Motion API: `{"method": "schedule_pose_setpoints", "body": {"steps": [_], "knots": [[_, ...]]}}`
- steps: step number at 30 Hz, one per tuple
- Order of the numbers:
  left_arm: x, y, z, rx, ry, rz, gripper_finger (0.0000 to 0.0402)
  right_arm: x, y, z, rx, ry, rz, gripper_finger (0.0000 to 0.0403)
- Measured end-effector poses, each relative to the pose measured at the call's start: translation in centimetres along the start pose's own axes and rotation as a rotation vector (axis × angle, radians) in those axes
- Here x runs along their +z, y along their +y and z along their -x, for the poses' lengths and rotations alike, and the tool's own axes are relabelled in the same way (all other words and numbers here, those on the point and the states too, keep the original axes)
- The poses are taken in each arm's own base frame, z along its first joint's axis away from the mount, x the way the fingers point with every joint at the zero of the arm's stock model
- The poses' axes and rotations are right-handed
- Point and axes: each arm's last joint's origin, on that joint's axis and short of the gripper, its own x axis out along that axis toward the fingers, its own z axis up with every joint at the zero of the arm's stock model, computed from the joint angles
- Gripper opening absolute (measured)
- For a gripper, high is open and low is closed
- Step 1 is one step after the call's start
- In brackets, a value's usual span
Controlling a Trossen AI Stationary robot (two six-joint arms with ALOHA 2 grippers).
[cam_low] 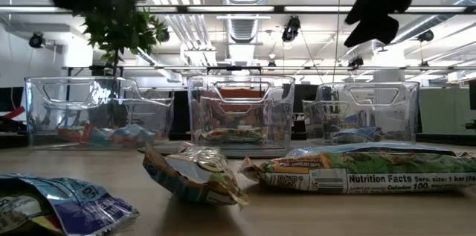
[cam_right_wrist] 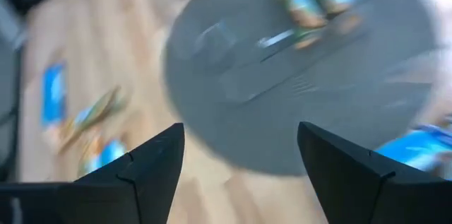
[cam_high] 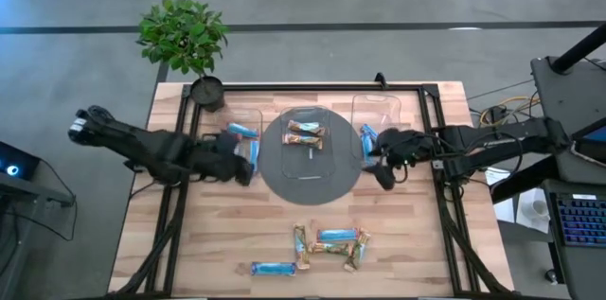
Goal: Pick and place Granola Bars by type
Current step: Put the blue granola bar into the right transparent bin
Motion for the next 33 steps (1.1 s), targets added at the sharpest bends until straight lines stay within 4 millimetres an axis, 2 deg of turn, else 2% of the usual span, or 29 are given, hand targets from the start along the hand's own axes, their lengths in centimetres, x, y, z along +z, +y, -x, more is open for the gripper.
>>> {"method": "schedule_pose_setpoints", "body": {"steps": [3, 7, 11, 16, 21, 27, 30, 33], "knots": [[-0.8, -3.0, 2.2, -0.213, -0.040, -0.203, 0.0149, -0.7, 1.0, -0.6, 0.088, 0.085, 0.084, 0.0259], [-2.5, -5.2, 3.3, -0.296, -0.038, -0.229, 0.0149, -2.4, 3.0, -2.5, 0.171, 0.246, 0.127, 0.0251], [-4.1, -6.4, 2.5, -0.275, -0.001, -0.195, 0.0149, -5.1, 5.6, -4.6, 0.172, 0.382, 0.242, 0.0244], [-5.8, -7.3, 0.7, -0.226, 0.048, -0.208, 0.0149, -7.8, 8.6, -6.6, 0.096, 0.422, 0.391, 0.0237], [-7.0, -7.8, -0.7, -0.189, 0.089, -0.235, 0.0149, -8.5, 10.6, -9.5, 0.095, 0.422, 0.383, 0.0239], [-8.2, -8.1, -0.4, -0.210, 0.115, -0.270, 0.0149, -9.3, 12.5, -12.9, 0.065, 0.459, 0.404, 0.0236], [-9.0, -8.1, 0.2, -0.227, 0.132, -0.272, 0.0149, -9.1, 13.7, -13.4, 0.080, 0.450, 0.407, 0.0235], [-10.4, -8.1, 0.2, -0.233, 0.166, -0.193, 0.0149, -8.4, 14.5, -13.4, 0.088, 0.419, 0.410, 0.0235]]}}
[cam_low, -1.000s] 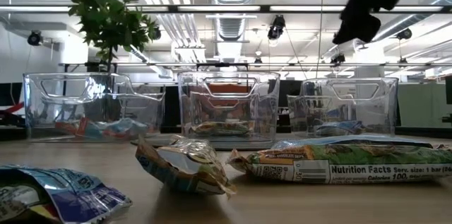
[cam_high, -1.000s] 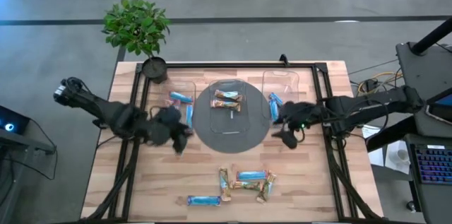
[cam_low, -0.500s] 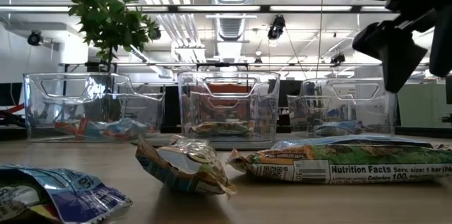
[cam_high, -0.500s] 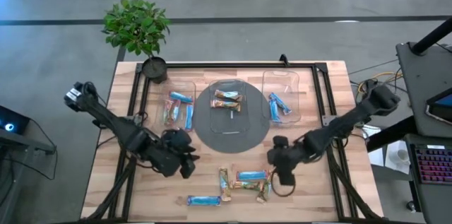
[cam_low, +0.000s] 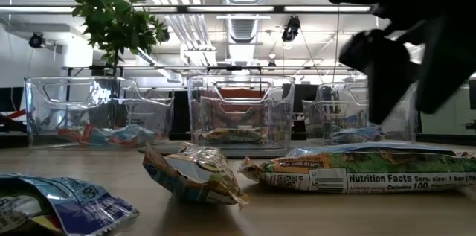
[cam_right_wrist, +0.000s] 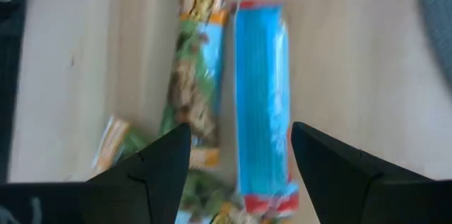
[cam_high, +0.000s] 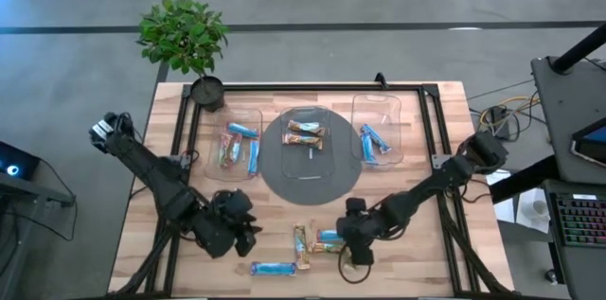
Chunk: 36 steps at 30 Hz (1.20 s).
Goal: Pick and place Granola Bars by type
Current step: Put the blue granola bar into the right transparent bin
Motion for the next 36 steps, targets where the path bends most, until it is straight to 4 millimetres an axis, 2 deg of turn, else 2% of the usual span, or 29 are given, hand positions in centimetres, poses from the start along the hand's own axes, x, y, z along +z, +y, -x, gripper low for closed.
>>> {"method": "schedule_pose_setpoints", "body": {"steps": [3, 8, 12, 17, 22, 31, 36], "knots": [[-2.1, -0.7, -1.4, -0.021, 0.063, -0.035, 0.0149, 0.6, 0.1, 0.2, -0.047, -0.034, 0.063, 0.0235], [-5.4, -2.6, -5.2, -0.099, 0.159, -0.329, 0.0149, 0.5, -0.3, 0.7, -0.138, 0.017, 0.162, 0.0238], [-7.3, -3.2, -8.5, -0.097, 0.208, -0.501, 0.0149, 0.3, -0.5, 1.1, -0.159, 0.059, 0.167, 0.0242], [-8.9, -3.8, -11.5, -0.059, 0.270, -0.575, 0.0149, 0.2, -0.5, 1.7, -0.158, 0.063, 0.160, 0.0240], [-9.6, -4.7, -13.0, -0.015, 0.271, -0.645, 0.0149, -0.3, -0.8, 1.7, -0.174, 0.094, 0.165, 0.0242], [-10.5, -4.0, -15.0, 0.085, 0.299, -0.636, 0.0146, -0.5, -0.9, 1.7, -0.175, 0.096, 0.166, 0.0241], [-9.5, -3.7, -15.6, 0.108, 0.315, -0.573, 0.0106, -0.5, -1.0, 2.7, -0.164, 0.067, 0.161, 0.0231]]}}
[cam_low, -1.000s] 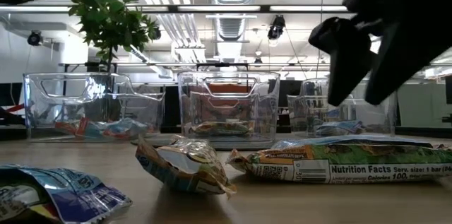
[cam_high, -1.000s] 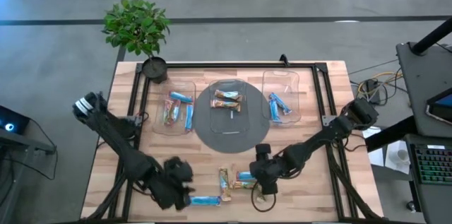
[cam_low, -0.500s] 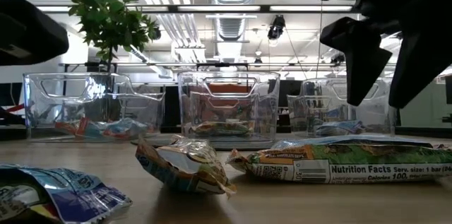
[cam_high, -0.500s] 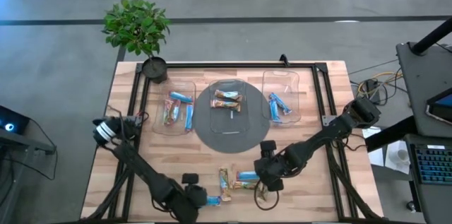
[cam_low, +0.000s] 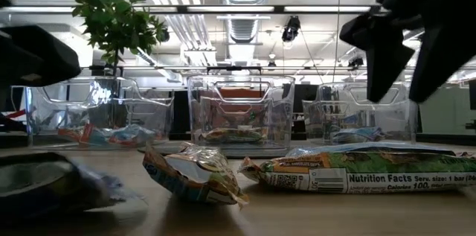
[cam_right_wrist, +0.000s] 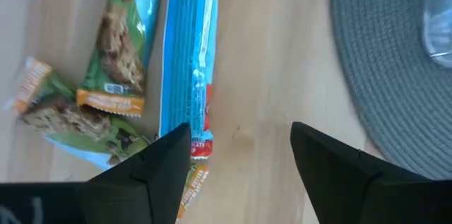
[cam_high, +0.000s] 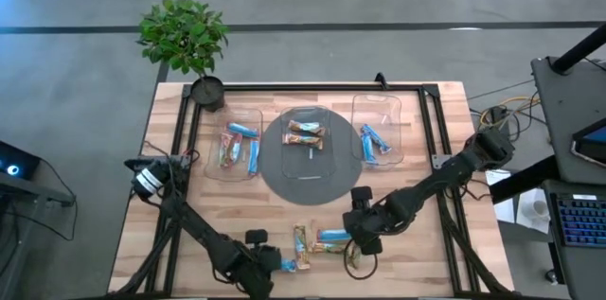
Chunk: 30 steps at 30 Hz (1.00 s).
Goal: Pick and place Granola Bars by type
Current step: Put the blue granola bar into the right transparent bin
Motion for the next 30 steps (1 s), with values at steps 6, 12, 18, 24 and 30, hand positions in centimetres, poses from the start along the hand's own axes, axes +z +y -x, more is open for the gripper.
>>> {"method": "schedule_pose_setpoints", "body": {"steps": [6, 12, 18, 24, 30], "knots": [[2.3, 2.1, 1.1, 0.036, -0.054, 0.061, 0.0019, 0.1, -1.0, 3.0, 0.021, -0.130, -0.057, 0.0216], [5.3, 4.4, 5.5, 0.002, -0.193, 0.124, 0.0012, 0.4, -1.6, 5.7, 0.032, -0.244, 0.021, 0.0215], [9.4, 8.3, 10.0, -0.019, -0.421, 0.232, 0.0010, 0.6, -1.8, 6.2, -0.030, -0.288, 0.172, 0.0215], [13.2, 12.0, 10.6, -0.124, -0.522, 0.275, 0.0008, 1.4, -2.2, 7.3, -0.157, -0.400, 0.172, 0.0215], [14.2, 13.4, 10.4, -0.145, -0.531, 0.270, 0.0008, 1.2, -2.8, 7.8, -0.229, -0.404, 0.159, 0.0215]]}}
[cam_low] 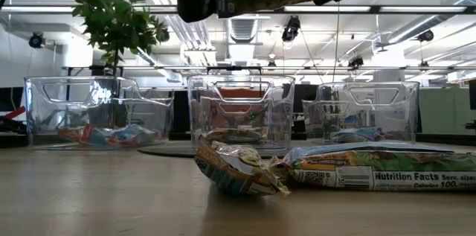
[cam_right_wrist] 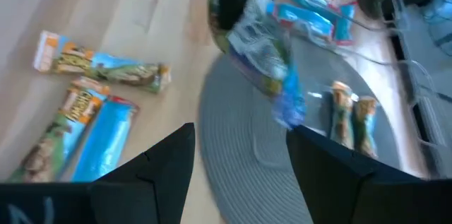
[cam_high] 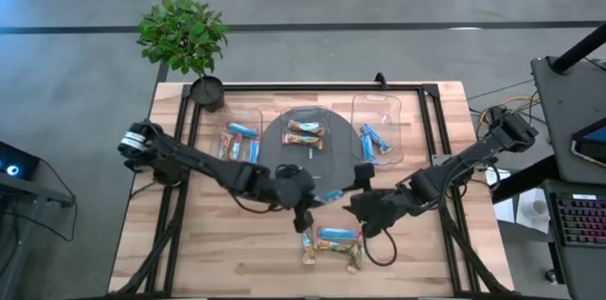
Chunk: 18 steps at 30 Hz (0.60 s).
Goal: Pick and place Granola Bars by type
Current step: Put the blue granola bar into the right transparent bin
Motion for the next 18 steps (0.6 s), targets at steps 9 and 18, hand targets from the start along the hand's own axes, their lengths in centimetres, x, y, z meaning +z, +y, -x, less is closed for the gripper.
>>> {"method": "schedule_pose_setpoints", "body": {"steps": [9, 18], "knots": [[0.0, 0.5, -0.1, -0.002, 0.035, 0.024, 0.0008, -0.7, -0.1, 0.0, -0.046, 0.063, 0.022, 0.0215], [1.7, 2.3, -0.6, 0.015, -0.015, 0.031, 0.0007, 0.2, -0.5, -0.3, -0.050, -0.016, 0.039, 0.0215]]}}
